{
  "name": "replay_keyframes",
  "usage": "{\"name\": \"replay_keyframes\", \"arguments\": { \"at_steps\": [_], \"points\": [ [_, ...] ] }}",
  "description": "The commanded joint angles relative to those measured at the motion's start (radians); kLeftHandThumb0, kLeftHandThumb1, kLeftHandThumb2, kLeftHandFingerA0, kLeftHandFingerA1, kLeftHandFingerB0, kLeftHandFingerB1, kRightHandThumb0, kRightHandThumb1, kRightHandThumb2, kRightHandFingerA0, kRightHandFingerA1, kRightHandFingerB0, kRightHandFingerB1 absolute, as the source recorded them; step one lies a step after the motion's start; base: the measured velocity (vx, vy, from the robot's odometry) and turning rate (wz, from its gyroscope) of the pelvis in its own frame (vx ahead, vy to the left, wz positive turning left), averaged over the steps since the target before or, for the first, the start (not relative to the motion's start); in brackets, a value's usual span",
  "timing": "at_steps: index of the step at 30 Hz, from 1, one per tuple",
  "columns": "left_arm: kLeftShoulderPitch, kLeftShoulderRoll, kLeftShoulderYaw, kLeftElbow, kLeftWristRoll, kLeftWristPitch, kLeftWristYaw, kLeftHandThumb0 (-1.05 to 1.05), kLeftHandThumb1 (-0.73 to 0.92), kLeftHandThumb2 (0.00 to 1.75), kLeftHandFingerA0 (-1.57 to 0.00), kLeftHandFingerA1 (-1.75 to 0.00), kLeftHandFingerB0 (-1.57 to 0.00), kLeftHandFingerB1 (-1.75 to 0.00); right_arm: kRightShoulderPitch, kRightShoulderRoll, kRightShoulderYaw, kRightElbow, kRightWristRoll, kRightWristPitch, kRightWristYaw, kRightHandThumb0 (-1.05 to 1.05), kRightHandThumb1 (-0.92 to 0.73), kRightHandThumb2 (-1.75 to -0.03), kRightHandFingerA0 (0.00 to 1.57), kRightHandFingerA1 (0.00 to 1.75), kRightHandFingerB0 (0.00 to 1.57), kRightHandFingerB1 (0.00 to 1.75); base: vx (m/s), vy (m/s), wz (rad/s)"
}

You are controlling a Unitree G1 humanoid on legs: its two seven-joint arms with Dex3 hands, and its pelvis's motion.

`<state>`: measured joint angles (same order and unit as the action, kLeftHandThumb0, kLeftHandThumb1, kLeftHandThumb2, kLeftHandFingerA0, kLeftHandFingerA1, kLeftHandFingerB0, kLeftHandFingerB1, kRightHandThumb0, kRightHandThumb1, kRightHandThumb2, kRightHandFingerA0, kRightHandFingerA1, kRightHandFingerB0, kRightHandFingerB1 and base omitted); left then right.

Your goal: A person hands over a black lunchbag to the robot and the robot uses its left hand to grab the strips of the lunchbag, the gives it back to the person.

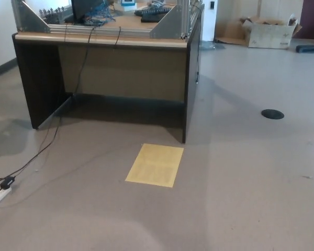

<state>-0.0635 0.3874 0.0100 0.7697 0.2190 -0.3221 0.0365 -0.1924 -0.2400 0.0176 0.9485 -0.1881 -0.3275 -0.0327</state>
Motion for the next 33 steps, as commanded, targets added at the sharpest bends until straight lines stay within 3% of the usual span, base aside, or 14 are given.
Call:
{"name": "replay_keyframes", "arguments": {
  "at_steps": [1, 10, 11, 14, 15, 22, 23, 27, 28, 29, 30, 31, 32, 33],
  "points": [
    [-0.015, 0.067, 0.002, -0.001, 0.034, -0.211, 0.052, -0.65, 0.60, 0.59, -0.26, -0.32, -0.25, -0.29, -0.034, -0.041, -0.015, 0.058, -0.001, -0.227, -0.040, -0.73, -0.83, -0.65, 0.44, 0.44, 0.40, 0.39, 0.00, 0.000, 0.00],
    [-0.026, 0.066, 0.008, 0.022, 0.011, -0.236, 0.033, -0.67, 0.58, 0.58, -0.24, -0.32, -0.23, -0.29, -0.056, -0.045, -0.009, 0.106, -0.008, -0.272, -0.055, -0.73, -0.84, -0.65, 0.43, 0.45, 0.39, 0.39, 0.00, 0.000, 0.00],
    [-0.027, 0.066, 0.007, 0.026, 0.010, -0.238, 0.030, -0.32, 0.30, 0.91, -0.08, -0.51, -0.08, -0.49, -0.056, -0.047, -0.009, 0.112, -0.007, -0.278, -0.055, -0.73, -0.84, -0.65, 0.43, 0.45, 0.39, 0.39, 0.00, 0.000, 0.00],
    [-0.026, 0.070, 0.004, 0.033, 0.019, -0.249, 0.037, -0.32, 0.30, 0.91, -0.08, -0.51, -0.08, -0.49, -0.060, -0.046, -0.008, 0.128, -0.007, -0.290, -0.057, -0.73, -0.84, -0.65, 0.44, 0.45, 0.39, 0.39, 0.00, 0.000, 0.00],
    [-0.027, 0.071, 0.003, 0.036, 0.021, -0.254, 0.039, -0.68, 0.59, 0.59, -0.24, -0.32, -0.23, -0.30, -0.062, -0.045, -0.007, 0.132, -0.007, -0.293, -0.056, -0.73, -0.84, -0.65, 0.43, 0.45, 0.39, 0.39, 0.00, 0.000, 0.00],
    [-0.026, 0.072, 0.003, 0.039, 0.019, -0.261, 0.031, -0.68, 0.58, 0.58, -0.24, -0.32, -0.23, -0.29, -0.061, -0.042, -0.011, 0.146, 0.000, -0.314, -0.055, -0.73, -0.83, -0.65, 0.43, 0.45, 0.39, 0.39, 0.00, 0.000, 0.00],
    [-0.026, 0.071, 0.003, 0.038, 0.019, -0.258, 0.032, -0.32, 0.30, 0.90, -0.08, -0.51, -0.08, -0.49, -0.062, -0.043, -0.010, 0.150, -0.002, -0.315, -0.058, -0.76, -0.78, -0.67, 0.43, 0.46, 0.36, 0.39, 0.00, 0.000, 0.00],
    [-0.031, 0.072, 0.005, 0.045, 0.013, -0.264, 0.022, -0.32, 0.30, 0.90, -0.07, -0.50, -0.07, -0.49, -0.067, -0.045, -0.006, 0.155, -0.010, -0.315, -0.067, -0.75, -0.78, -0.68, 0.41, 0.45, 0.37, 0.39, 0.00, 0.000, 0.00],
    [-0.032, 0.075, 0.003, 0.046, 0.018, -0.269, 0.026, -0.33, 0.30, 0.90, -0.07, -0.50, -0.07, -0.49, -0.067, -0.043, -0.008, 0.158, -0.005, -0.319, -0.061, -0.69, -0.65, -1.05, 0.39, 0.58, 0.31, 0.51, 0.00, 0.000, 0.00],
    [-0.035, 0.076, 0.004, 0.045, 0.018, -0.271, 0.026, -0.33, 0.29, 0.90, -0.06, -0.50, -0.06, -0.49, -0.067, -0.044, -0.004, 0.158, -0.010, -0.320, -0.067, -0.70, -0.65, -1.06, 0.39, 0.58, 0.31, 0.51, 0.00, 0.000, 0.00],
    [-0.036, 0.077, 0.004, 0.045, 0.017, -0.273, 0.025, -0.33, 0.29, 0.90, -0.06, -0.50, -0.06, -0.49, -0.067, -0.044, -0.003, 0.158, -0.013, -0.321, -0.070, -0.70, -0.65, -1.06, 0.39, 0.58, 0.31, 0.51, 0.00, 0.000, 0.00],
    [-0.046, 0.078, 0.010, 0.048, 0.005, -0.292, 0.017, -0.64, 0.56, 0.57, -0.20, -0.30, -0.18, -0.28, -0.070, -0.041, -0.008, 0.159, -0.003, -0.321, -0.060, -0.73, -0.84, -0.65, 0.41, 0.44, 0.39, 0.39, 0.00, 0.000, 0.00],
    [-0.054, 0.082, 0.014, 0.049, -0.003, -0.314, 0.009, -0.62, 0.56, 0.57, -0.20, -0.31, -0.16, -0.28, -0.070, -0.041, -0.008, 0.158, -0.002, -0.319, -0.061, -0.75, -0.79, -0.67, 0.41, 0.45, 0.37, 0.39, 0.00, 0.000, 0.00],
    [-0.062, 0.091, 0.020, 0.026, -0.009, -0.316, 0.000, -0.31, 0.29, 0.89, -0.07, -0.50, -0.07, -0.49, -0.070, -0.042, -0.006, 0.158, -0.006, -0.320, -0.065, -0.76, -0.79, -0.68, 0.41, 0.45, 0.36, 0.39, 0.00, 0.000, 0.00]
  ]
}}
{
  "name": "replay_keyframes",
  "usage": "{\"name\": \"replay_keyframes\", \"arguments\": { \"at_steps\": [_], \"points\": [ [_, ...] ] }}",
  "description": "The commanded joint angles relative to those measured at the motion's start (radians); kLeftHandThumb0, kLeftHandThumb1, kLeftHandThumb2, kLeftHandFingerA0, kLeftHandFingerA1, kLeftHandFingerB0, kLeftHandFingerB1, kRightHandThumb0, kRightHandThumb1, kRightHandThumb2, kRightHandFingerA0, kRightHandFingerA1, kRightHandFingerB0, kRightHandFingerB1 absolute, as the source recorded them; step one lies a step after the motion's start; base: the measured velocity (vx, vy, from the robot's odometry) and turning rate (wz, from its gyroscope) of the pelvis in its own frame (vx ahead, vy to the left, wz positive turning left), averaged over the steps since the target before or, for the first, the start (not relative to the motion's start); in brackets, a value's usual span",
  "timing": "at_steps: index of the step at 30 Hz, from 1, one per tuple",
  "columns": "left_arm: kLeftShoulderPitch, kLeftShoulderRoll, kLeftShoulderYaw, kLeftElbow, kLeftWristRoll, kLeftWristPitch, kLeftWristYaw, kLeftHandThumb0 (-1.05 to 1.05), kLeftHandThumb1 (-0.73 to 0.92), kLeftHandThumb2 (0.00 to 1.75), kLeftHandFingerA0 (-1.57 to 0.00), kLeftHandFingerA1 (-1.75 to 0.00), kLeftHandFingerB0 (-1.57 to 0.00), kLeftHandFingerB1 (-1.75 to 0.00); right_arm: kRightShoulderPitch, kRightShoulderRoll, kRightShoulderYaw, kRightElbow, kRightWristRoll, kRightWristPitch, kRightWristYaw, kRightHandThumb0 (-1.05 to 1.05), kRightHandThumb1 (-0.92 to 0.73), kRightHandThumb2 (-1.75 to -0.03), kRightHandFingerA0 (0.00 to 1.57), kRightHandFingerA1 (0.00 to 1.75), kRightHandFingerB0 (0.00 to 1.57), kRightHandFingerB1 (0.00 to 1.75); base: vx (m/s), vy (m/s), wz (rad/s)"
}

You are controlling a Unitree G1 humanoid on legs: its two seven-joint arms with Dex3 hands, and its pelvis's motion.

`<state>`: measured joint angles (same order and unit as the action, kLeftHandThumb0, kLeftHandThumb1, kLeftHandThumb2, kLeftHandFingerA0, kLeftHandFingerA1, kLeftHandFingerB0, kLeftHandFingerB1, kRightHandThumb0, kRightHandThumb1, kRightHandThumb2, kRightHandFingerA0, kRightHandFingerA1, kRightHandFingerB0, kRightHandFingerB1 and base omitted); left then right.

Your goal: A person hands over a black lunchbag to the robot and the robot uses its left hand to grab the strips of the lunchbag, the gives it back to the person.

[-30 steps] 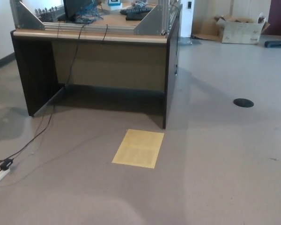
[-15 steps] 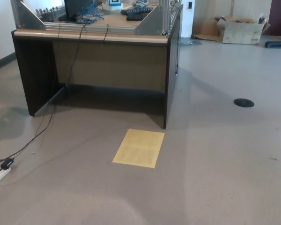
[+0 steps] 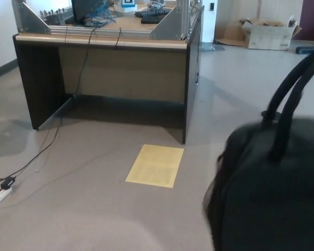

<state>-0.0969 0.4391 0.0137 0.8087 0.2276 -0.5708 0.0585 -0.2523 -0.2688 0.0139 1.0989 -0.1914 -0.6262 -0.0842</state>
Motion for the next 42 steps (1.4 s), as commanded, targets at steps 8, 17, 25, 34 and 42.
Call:
{"name": "replay_keyframes", "arguments": {
  "at_steps": [8, 17, 25, 34, 42],
  "points": [
    [-0.035, 0.091, 0.086, -0.425, -0.183, 0.100, -0.198, -0.28, 0.27, 0.86, -0.09, -0.51, -0.09, -0.50, -0.009, -0.013, -0.009, 0.014, 0.007, -0.019, -0.010, -0.77, -0.80, -0.67, 0.41, 0.45, 0.36, 0.38, 0.00, 0.000, 0.00],
    [-0.126, 0.158, 0.106, -1.048, -0.386, 0.435, -0.299, -0.35, 0.22, 0.85, 0.00, -0.49, 0.00, -0.47, -0.008, -0.014, -0.005, 0.011, -0.001, -0.016, -0.019, -0.74, -0.80, -0.66, 0.42, 0.46, 0.37, 0.38, 0.00, 0.000, 0.00],
    [-0.342, 0.121, -0.023, -1.273, -0.394, 0.689, -0.338, -0.36, 0.21, 0.85, 0.00, -0.49, 0.00, -0.47, -0.008, -0.008, -0.009, 0.016, 0.009, -0.021, -0.010, -0.71, -0.64, -1.05, 0.40, 0.58, 0.29, 0.50, 0.00, 0.000, 0.00],
    [-0.654, 0.020, -0.170, -1.248, -0.362, 0.894, -0.398, -0.75, 0.45, 0.83, -0.02, -0.16, -0.04, -0.12, -0.021, -0.013, -0.002, 0.013, 0.006, 0.006, 0.001, -0.78, -0.69, -1.06, 0.36, 0.55, 0.24, 0.46, 0.00, 0.000, 0.00],
    [-0.886, -0.104, -0.257, -1.110, -0.300, 0.988, -0.426, -0.74, 0.44, 0.83, 0.00, -0.14, 0.00, -0.09, -0.019, -0.011, 0.001, 0.015, 0.004, 0.001, 0.000, -0.70, -0.82, -0.64, 0.43, 0.44, 0.37, 0.38, 0.00, 0.000, 0.00]
  ]
}}
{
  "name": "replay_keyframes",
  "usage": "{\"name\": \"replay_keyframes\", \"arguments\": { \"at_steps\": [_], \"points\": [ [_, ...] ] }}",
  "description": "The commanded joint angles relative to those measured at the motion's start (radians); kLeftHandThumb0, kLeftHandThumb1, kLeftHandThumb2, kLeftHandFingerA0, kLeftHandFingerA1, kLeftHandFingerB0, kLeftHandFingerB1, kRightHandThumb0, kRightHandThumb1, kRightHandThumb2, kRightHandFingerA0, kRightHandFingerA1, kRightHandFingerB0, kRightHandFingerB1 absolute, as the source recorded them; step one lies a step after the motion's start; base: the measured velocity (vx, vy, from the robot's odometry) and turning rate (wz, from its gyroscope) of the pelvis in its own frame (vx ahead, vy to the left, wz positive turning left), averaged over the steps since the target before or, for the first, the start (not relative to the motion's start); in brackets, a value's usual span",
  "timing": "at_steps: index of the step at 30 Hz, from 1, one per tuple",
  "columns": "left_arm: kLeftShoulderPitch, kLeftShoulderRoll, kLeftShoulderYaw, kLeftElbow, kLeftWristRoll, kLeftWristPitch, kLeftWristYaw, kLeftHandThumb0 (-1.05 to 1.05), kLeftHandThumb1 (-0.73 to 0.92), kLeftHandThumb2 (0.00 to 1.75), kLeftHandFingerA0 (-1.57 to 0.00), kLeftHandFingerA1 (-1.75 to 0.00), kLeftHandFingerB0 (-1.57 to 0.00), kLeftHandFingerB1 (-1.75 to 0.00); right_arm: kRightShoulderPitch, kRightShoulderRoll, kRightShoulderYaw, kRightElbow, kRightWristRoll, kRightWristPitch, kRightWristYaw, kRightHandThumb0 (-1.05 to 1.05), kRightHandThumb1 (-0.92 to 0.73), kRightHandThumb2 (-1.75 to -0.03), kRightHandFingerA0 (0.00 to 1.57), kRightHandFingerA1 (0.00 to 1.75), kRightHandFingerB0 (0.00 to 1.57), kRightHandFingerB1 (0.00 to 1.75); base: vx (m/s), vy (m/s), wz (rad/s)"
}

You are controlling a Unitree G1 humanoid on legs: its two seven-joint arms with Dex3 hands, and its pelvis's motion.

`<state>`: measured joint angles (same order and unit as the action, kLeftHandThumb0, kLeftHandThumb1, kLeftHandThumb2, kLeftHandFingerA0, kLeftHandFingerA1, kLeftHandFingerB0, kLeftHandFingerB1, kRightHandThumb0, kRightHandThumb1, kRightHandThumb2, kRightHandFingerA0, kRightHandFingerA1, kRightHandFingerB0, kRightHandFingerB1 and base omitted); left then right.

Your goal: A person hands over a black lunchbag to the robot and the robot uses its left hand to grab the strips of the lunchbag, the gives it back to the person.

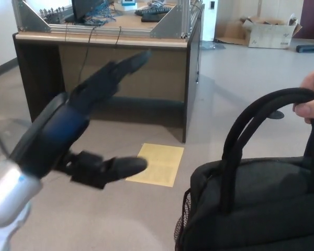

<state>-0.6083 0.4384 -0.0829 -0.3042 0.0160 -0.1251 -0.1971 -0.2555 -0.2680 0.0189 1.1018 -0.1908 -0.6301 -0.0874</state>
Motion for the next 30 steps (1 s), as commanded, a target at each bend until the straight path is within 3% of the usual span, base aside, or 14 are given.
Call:
{"name": "replay_keyframes", "arguments": {
  "at_steps": [1, 3, 10, 14, 18, 21, 30],
  "points": [
    [-0.402, -0.119, -0.172, 0.020, -0.080, 0.558, -0.175, -0.73, 0.43, 0.83, 0.00, -0.16, 0.00, -0.09, -0.017, -0.012, -0.002, 0.013, 0.001, 0.001, 0.003, -0.71, -0.82, -0.65, 0.43, 0.44, 0.37, 0.38, 0.00, 0.000, 0.00],
    [-0.452, -0.150, -0.186, 0.039, -0.091, 0.619, -0.178, -0.76, 0.45, 0.82, 0.00, -0.11, 0.00, -0.05, -0.017, -0.009, -0.002, 0.011, 0.003, -0.003, 0.005, -0.71, -0.81, -0.64, 0.44, 0.45, 0.38, 0.38, 0.00, 0.000, 0.00],
    [-0.571, -0.255, -0.251, 0.167, -0.038, 0.634, -0.190, -0.85, 0.50, 0.86, 0.00, -0.03, 0.00, 0.00, -0.023, -0.008, 0.009, 0.001, -0.006, 0.001, 0.009, -0.69, -0.79, -0.65, 0.43, 0.45, 0.37, 0.38, 0.00, 0.000, 0.00],
    [-0.593, -0.288, -0.255, 0.191, -0.057, 0.671, -0.196, -0.83, 0.49, 0.84, 0.00, -0.07, 0.00, 0.00, -0.030, -0.003, 0.008, 0.002, 0.003, 0.004, 0.024, -0.69, -0.78, -0.65, 0.43, 0.45, 0.36, 0.38, 0.00, 0.000, 0.00],
    [-0.596, -0.339, -0.279, 0.211, -0.034, 0.684, -0.172, -0.70, 0.42, 0.82, -0.02, -0.25, -0.01, -0.13, -0.040, -0.001, 0.010, 0.006, 0.003, -0.003, 0.025, -0.70, -0.81, -0.64, 0.44, 0.46, 0.38, 0.39, 0.00, 0.000, 0.00],
    [-0.586, -0.353, -0.318, 0.178, 0.007, 0.710, -0.162, -0.80, 0.48, 0.85, 0.00, -0.08, 0.00, -0.03, -0.048, 0.001, 0.011, 0.010, 0.004, -0.001, 0.030, -0.72, -0.82, -0.64, 0.44, 0.46, 0.38, 0.38, 0.00, 0.000, 0.00],
    [-0.550, -0.403, -0.415, 0.141, 0.122, 0.771, -0.100, -0.86, 0.49, 0.88, 0.00, -0.06, 0.00, 0.00, -0.050, 0.003, 0.011, -0.002, 0.011, 0.013, 0.047, -0.72, -0.76, -0.66, 0.41, 0.45, 0.36, 0.38, 0.00, 0.000, 0.00]
  ]
}}
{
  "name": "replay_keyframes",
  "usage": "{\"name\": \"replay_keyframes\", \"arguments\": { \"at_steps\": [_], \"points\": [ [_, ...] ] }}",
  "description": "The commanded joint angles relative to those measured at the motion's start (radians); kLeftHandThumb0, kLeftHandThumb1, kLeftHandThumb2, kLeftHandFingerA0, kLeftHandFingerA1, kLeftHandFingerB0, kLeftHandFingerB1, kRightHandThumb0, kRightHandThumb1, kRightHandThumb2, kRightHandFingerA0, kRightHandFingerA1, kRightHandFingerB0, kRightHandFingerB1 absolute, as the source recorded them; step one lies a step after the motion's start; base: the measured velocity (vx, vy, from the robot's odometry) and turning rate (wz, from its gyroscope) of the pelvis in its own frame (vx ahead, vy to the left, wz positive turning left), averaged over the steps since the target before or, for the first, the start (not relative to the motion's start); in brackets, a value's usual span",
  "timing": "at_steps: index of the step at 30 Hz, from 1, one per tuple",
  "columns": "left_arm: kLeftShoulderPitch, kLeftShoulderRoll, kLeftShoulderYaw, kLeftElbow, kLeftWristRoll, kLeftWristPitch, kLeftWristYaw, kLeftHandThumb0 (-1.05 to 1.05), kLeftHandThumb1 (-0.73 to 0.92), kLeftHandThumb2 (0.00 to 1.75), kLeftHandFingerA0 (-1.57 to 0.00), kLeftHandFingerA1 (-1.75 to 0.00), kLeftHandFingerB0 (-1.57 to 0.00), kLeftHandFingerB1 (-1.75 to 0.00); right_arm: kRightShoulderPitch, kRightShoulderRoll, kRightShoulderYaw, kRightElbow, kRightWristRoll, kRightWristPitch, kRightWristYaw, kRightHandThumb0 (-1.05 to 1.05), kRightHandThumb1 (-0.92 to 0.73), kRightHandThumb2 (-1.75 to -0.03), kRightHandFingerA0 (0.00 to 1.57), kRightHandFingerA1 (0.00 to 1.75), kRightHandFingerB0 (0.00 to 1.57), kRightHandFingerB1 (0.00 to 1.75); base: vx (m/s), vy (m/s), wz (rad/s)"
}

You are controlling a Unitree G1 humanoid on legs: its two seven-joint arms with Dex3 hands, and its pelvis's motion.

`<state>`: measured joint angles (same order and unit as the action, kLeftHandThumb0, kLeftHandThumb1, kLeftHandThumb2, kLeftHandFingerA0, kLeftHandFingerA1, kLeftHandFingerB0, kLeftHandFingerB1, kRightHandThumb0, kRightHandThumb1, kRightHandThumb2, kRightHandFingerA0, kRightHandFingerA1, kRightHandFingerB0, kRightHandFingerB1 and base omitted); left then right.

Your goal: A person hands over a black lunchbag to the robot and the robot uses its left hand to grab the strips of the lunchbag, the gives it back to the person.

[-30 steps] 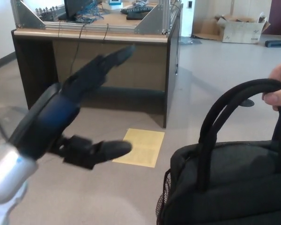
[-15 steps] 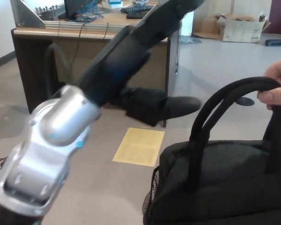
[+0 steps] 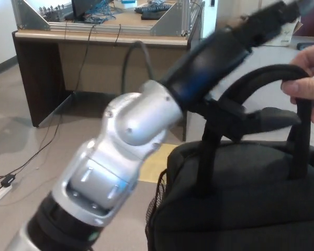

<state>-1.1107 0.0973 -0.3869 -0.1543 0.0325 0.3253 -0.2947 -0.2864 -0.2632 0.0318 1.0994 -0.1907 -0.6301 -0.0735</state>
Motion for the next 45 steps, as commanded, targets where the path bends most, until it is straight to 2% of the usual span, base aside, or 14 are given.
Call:
{"name": "replay_keyframes", "arguments": {
  "at_steps": [1, 10, 17, 22, 32, 34, 35, 37, 38, 40, 41, 42, 43, 45],
  "points": [
    [-0.040, -0.062, -0.124, -0.017, 0.126, 0.333, 0.005, -0.87, 0.50, 0.89, 0.00, -0.07, 0.00, 0.00, -0.020, -0.002, 0.000, 0.000, 0.007, 0.014, 0.030, -0.72, -0.77, -0.65, 0.43, 0.46, 0.36, 0.38, 0.00, 0.000, 0.00],
    [0.005, -0.028, -0.260, -0.051, 0.365, 0.386, 0.092, -0.85, 0.49, 0.88, 0.00, -0.06, 0.00, 0.00, -0.029, -0.001, -0.001, 0.003, 0.010, 0.015, 0.042, -0.71, -0.76, -0.65, 0.44, 0.45, 0.37, 0.38, 0.00, 0.000, 0.00],
    [0.029, 0.035, -0.325, 0.059, 0.632, 0.233, 0.334, -0.65, 0.41, 0.77, 0.00, -0.12, 0.00, -0.10, -0.031, -0.001, 0.005, 0.008, 0.001, 0.002, 0.043, -0.71, -0.80, -0.64, 0.44, 0.44, 0.39, 0.38, 0.00, 0.000, 0.00],
    [0.000, 0.056, -0.332, 0.111, 0.704, 0.215, 0.398, -0.52, 0.35, 0.72, 0.00, -0.18, 0.00, -0.17, -0.031, 0.001, 0.007, 0.008, -0.001, 0.004, 0.042, -0.68, -0.79, -0.64, 0.45, 0.44, 0.39, 0.38, 0.00, 0.000, 0.00],
    [-0.044, 0.063, -0.354, 0.238, 0.809, 0.215, 0.495, -0.58, 0.38, 0.73, 0.00, -0.13, 0.00, -0.10, -0.031, -0.001, 0.009, -0.001, -0.004, 0.018, 0.047, -0.69, -0.80, -0.64, 0.44, 0.43, 0.39, 0.37, 0.00, 0.000, 0.00],
    [-0.054, 0.058, -0.348, 0.278, 0.817, 0.191, 0.549, -0.54, 0.36, 0.74, 0.00, -0.22, 0.00, -0.17, -0.036, -0.001, 0.005, 0.000, 0.003, 0.020, 0.055, -0.69, -0.79, -0.64, 0.44, 0.43, 0.39, 0.37, 0.00, 0.000, 0.00],
    [-0.065, 0.055, -0.348, 0.309, 0.821, 0.181, 0.576, -0.51, 0.48, 0.57, -0.08, -0.29, -0.05, -0.22, -0.037, -0.001, 0.006, 0.002, 0.002, 0.018, 0.054, -0.70, -0.79, -0.64, 0.45, 0.44, 0.40, 0.38, 0.00, 0.000, 0.00],
    [-0.092, 0.041, -0.347, 0.378, 0.828, 0.164, 0.632, -0.58, 0.39, 0.69, -0.09, -0.42, -0.05, -0.26, -0.037, 0.000, 0.006, 0.005, 0.001, 0.013, 0.054, -0.70, -0.79, -0.64, 0.45, 0.44, 0.40, 0.38, 0.00, 0.000, 0.00],
    [-0.099, 0.031, -0.340, 0.402, 0.817, 0.150, 0.654, -0.57, 0.40, 0.69, -0.21, -0.44, -0.10, -0.35, -0.036, 0.002, 0.004, 0.005, 0.004, 0.012, 0.055, -0.70, -0.78, -0.64, 0.46, 0.45, 0.40, 0.38, 0.00, 0.000, 0.00],
    [-0.117, 0.011, -0.323, 0.454, 0.793, 0.110, 0.702, -0.56, 0.42, 0.71, -0.32, -0.47, -0.22, -0.39, -0.033, 0.008, 0.004, 0.007, 0.006, 0.008, 0.054, -0.70, -0.78, -0.64, 0.46, 0.45, 0.40, 0.38, 0.00, 0.000, 0.00],
    [-0.130, 0.003, -0.313, 0.488, 0.778, 0.068, 0.746, -0.46, 0.50, 0.56, -0.56, -0.53, -0.50, -0.41, -0.034, 0.010, 0.005, 0.009, 0.004, 0.006, 0.054, -0.70, -0.79, -0.64, 0.45, 0.44, 0.40, 0.38, 0.00, 0.000, 0.00],
    [-0.150, -0.010, -0.298, 0.533, 0.757, 0.012, 0.805, -0.36, 0.57, 0.57, -0.82, -1.08, -0.84, -0.64, -0.035, 0.010, 0.007, 0.011, 0.001, 0.006, 0.052, -0.72, -0.79, -0.64, 0.44, 0.44, 0.39, 0.38, 0.00, 0.000, 0.00],
    [-0.173, -0.026, -0.282, 0.583, 0.735, -0.047, 0.867, -0.36, 0.57, 0.57, -0.82, -1.08, -0.84, -0.64, -0.036, 0.010, 0.009, 0.013, -0.002, 0.005, 0.051, -0.72, -0.79, -0.64, 0.44, 0.44, 0.39, 0.38, 0.00, 0.000, 0.00],
    [-0.187, -0.049, -0.249, 0.615, 0.686, -0.117, 0.895, -0.36, 0.56, 0.61, -0.83, -1.60, -0.95, -0.98, -0.039, 0.011, 0.009, 0.008, -0.002, 0.010, 0.050, -0.71, -0.79, -0.64, 0.45, 0.43, 0.39, 0.38, 0.00, 0.000, 0.00]
  ]
}}
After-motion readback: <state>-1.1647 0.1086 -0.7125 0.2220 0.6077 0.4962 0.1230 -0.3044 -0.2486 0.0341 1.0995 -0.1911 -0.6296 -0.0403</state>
